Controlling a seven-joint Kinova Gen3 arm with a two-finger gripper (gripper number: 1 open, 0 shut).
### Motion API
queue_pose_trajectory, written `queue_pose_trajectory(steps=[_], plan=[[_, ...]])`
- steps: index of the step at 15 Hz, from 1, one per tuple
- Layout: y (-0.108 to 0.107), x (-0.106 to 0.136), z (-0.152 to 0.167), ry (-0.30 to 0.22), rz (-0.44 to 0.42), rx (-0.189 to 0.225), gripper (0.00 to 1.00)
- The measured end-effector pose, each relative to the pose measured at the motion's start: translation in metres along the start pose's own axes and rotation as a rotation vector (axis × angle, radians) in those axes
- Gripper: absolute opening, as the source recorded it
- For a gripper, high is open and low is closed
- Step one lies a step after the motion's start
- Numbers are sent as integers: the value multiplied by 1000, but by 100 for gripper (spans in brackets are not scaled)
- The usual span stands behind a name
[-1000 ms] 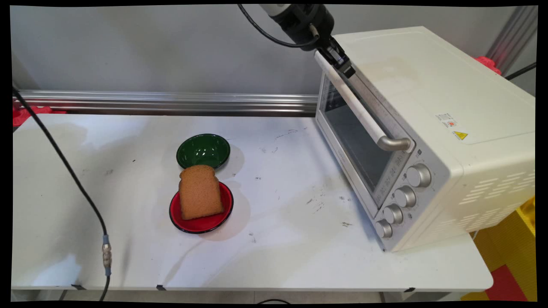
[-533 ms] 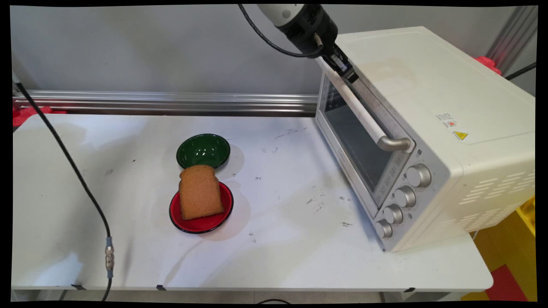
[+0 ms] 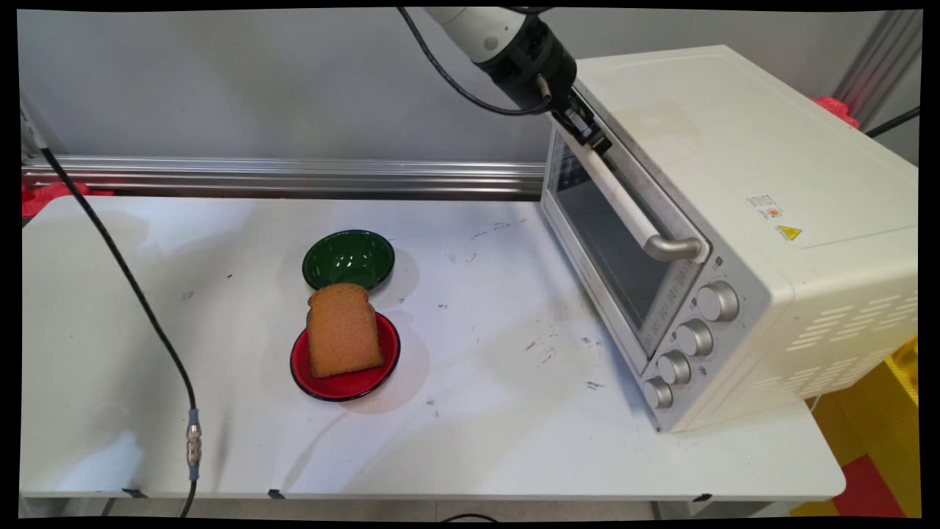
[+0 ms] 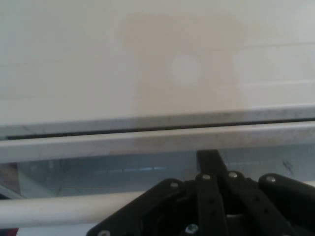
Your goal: Open the oven
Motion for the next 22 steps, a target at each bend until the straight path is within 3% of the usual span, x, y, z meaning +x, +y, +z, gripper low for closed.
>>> queue_pose_trajectory(steps=[8,16,22], plan=[[1,-25,-1,-33,16,-5,0],[-2,-66,-15,-91,41,-10,0],[-11,-95,-19,-106,52,-1,0]])
